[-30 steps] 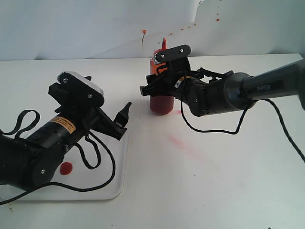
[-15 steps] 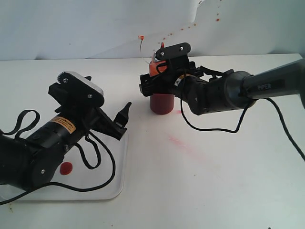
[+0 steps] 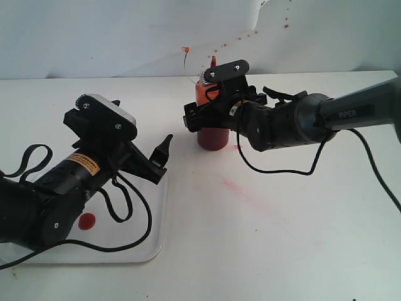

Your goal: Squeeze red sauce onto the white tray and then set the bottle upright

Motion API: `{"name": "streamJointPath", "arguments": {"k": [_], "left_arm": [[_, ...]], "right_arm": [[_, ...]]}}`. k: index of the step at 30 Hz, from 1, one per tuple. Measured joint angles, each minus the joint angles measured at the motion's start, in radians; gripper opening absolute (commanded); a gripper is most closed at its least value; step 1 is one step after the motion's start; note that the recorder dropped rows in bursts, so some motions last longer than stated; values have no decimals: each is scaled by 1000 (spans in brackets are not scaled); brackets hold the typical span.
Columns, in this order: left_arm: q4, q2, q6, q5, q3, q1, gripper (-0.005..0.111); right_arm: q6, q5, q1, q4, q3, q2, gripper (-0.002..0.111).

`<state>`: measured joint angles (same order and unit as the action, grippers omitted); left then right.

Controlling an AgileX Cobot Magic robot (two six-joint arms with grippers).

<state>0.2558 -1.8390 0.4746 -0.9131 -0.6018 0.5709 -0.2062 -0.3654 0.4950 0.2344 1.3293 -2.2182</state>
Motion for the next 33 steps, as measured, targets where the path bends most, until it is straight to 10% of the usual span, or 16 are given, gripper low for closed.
{"name": "streamJointPath", "arguments": {"k": [33], "left_arm": [[0,0,0,0,0,0,104]], "right_arm": [[0,229,19,-56,0,116,105]]}}
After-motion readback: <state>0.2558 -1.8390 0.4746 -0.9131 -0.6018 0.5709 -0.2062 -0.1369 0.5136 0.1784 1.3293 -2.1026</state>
